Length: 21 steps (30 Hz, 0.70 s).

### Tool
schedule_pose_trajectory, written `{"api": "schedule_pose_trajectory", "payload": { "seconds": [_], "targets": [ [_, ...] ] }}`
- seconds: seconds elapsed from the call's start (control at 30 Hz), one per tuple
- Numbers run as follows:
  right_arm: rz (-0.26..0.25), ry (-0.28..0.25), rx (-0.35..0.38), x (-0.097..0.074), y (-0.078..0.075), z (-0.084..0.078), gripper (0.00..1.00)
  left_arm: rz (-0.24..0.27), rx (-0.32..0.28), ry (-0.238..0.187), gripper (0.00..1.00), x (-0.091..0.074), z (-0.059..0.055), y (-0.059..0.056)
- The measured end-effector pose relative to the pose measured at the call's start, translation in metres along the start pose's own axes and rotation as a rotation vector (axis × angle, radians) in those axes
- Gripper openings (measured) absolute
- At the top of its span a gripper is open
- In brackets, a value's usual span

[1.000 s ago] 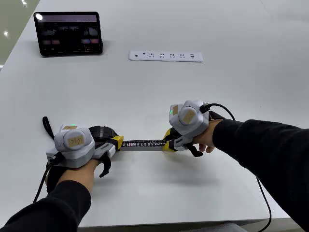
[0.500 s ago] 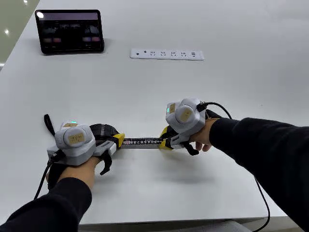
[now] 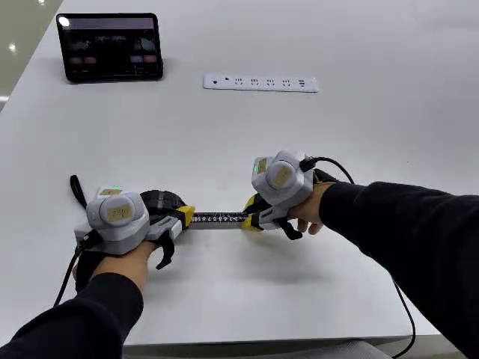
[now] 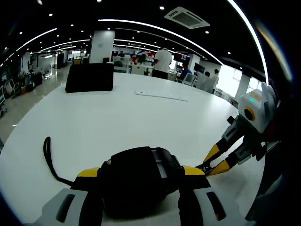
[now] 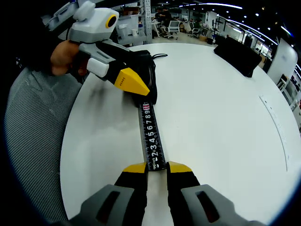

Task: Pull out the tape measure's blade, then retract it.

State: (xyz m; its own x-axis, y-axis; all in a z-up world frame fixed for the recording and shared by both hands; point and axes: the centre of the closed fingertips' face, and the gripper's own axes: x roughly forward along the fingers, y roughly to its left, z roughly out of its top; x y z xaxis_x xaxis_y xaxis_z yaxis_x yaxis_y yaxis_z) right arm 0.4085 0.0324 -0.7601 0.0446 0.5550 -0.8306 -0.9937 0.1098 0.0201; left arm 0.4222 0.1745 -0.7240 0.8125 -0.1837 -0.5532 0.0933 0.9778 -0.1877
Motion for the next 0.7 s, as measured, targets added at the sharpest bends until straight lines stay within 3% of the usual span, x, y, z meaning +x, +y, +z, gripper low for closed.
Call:
{"api": "schedule_pose_trajectory", "payload": {
  "seconds": [0.7],
  "targets": [
    [0.004,-0.026,0.0,0.011,0.004,0.018,0.11,-0.002,-0.004,0.001,0.61,0.004,-0.001,0.003]
  ]
}}
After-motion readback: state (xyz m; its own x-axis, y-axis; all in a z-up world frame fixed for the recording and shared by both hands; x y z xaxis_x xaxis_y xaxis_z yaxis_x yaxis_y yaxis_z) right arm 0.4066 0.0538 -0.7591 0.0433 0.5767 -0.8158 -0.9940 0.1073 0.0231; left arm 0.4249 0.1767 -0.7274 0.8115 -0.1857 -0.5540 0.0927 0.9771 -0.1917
